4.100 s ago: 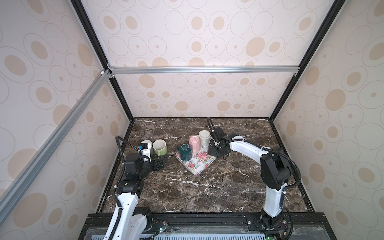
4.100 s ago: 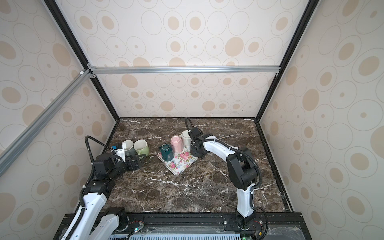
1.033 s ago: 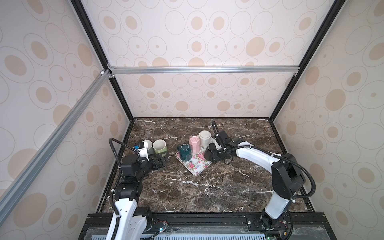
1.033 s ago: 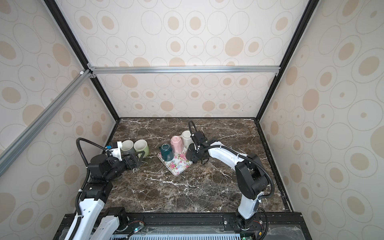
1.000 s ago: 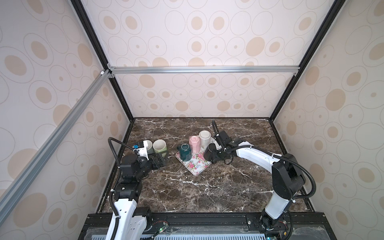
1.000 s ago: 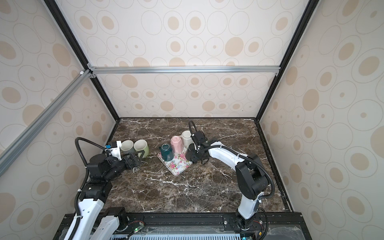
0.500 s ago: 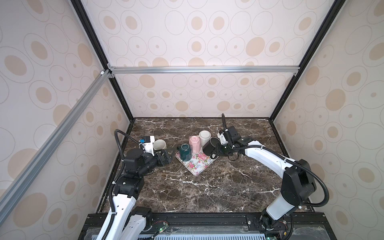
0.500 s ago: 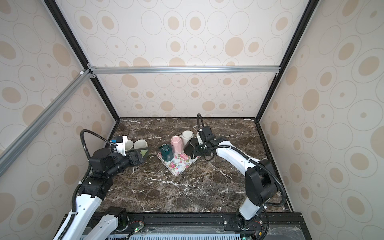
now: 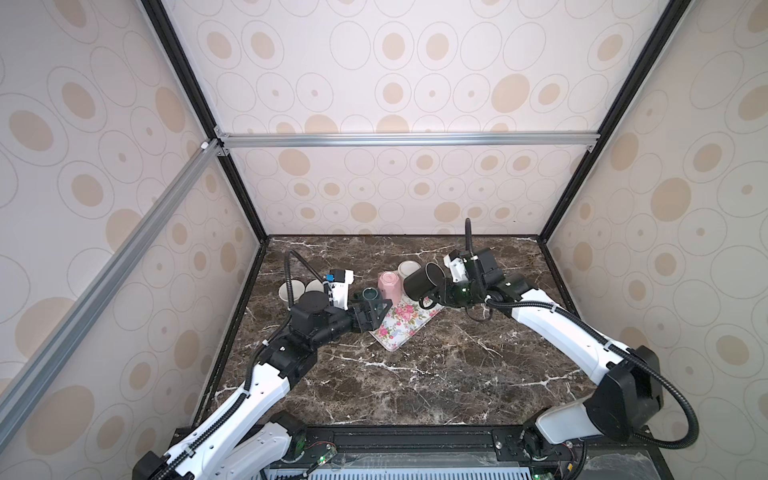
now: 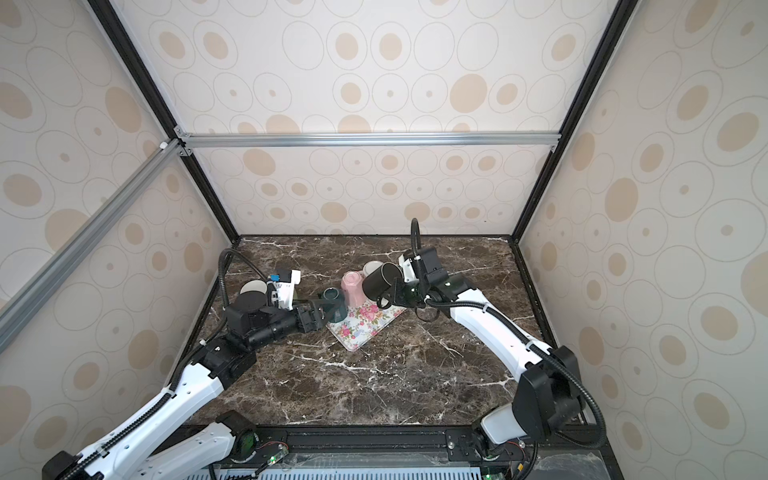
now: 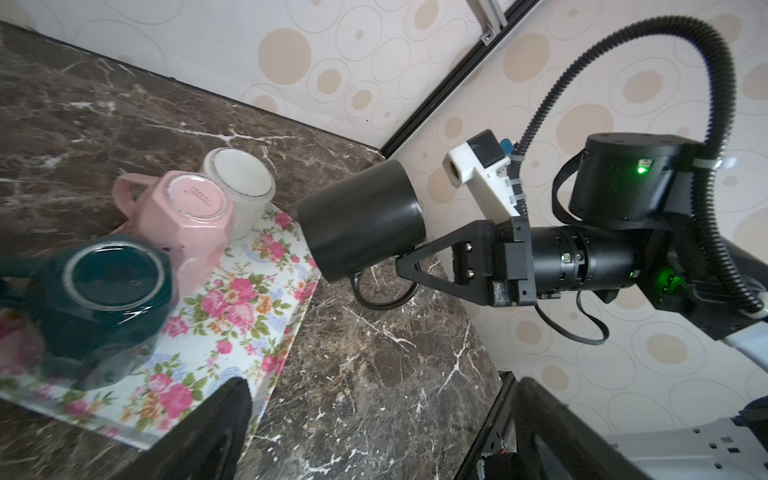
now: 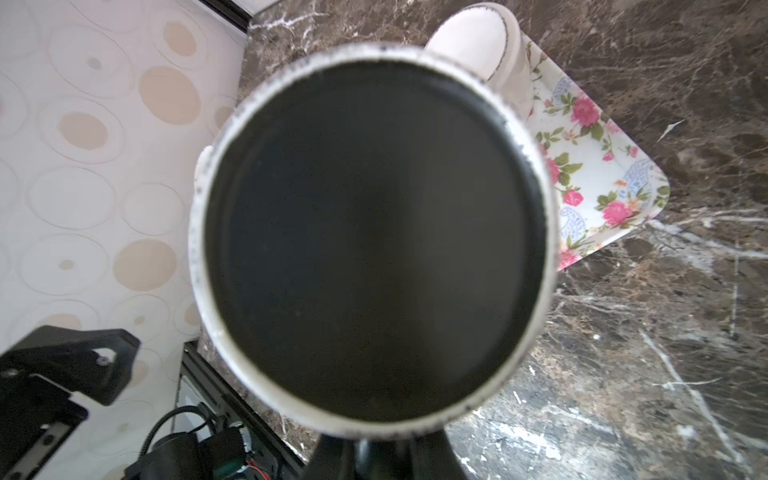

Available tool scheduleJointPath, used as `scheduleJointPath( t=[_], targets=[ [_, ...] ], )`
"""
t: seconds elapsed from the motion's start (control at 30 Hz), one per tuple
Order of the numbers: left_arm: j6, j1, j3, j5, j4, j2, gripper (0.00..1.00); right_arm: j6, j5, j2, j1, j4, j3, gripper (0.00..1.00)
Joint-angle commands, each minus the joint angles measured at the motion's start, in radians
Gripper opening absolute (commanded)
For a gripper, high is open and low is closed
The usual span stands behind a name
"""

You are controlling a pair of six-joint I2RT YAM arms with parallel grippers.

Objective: Turn the mug right side up
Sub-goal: 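Lift the black mug toward the left gripper while the left gripper approaches, then grasp the black mug's side with the left gripper while the right holds it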

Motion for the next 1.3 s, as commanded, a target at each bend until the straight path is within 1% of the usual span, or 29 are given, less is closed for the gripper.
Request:
scheduleJointPath(
  t=[0.0, 0.1, 0.23, 0.37, 0.53, 0.63, 0.77, 0.9, 0.97, 1.03, 1.13, 1.27],
  targets=[
    [-0.046, -0.066, 0.006, -0.051, 0.116, 0.036, 0.98, 0.051, -0.056, -0.096, -0.005, 0.183, -0.039, 0.0],
    [-0.065, -0.115, 0.003, -0.07, 0.163, 0.071, 0.98, 0.049, -0.066, -0.139, -0.009, 0.216, -0.059, 0.0],
    [-0.107, -0.156, -0.022, -0.082, 0.287, 0.103, 0.98, 0.05, -0.09, -0.174, -0.016, 0.236, -0.068, 0.0],
    [-0.124, -0.173, -0.027, -0.09, 0.36, 0.129, 0.98, 0.088, -0.151, -0.202, -0.032, 0.306, -0.096, 0.0],
    [-0.121, -0.177, -0.028, -0.101, 0.412, 0.143, 0.98, 0.085, -0.192, -0.236, -0.037, 0.336, -0.1, 0.0],
    [-0.12, -0.177, -0.016, -0.061, 0.439, 0.168, 0.97, 0.09, -0.204, -0.251, -0.038, 0.342, -0.099, 0.0],
    [-0.133, -0.177, -0.001, 0.0, 0.495, 0.21, 0.89, 0.117, -0.233, -0.264, -0.038, 0.386, -0.111, 0.0],
    [-0.139, -0.177, 0.01, 0.023, 0.521, 0.232, 0.78, 0.135, -0.246, -0.278, -0.038, 0.435, -0.129, 0.0],
    [-0.131, -0.177, 0.017, 0.03, 0.521, 0.236, 0.77, 0.135, -0.256, -0.278, -0.037, 0.432, -0.126, 0.0],
    [-0.126, -0.177, 0.019, 0.028, 0.525, 0.236, 0.71, 0.138, -0.278, -0.271, -0.038, 0.449, -0.13, 0.0],
    [-0.115, -0.177, 0.025, 0.029, 0.531, 0.24, 0.68, 0.149, -0.296, -0.274, -0.038, 0.478, -0.142, 0.0],
    [-0.102, -0.177, 0.039, 0.039, 0.532, 0.252, 0.68, 0.139, -0.308, -0.285, -0.038, 0.48, -0.151, 0.0]
  ],
)
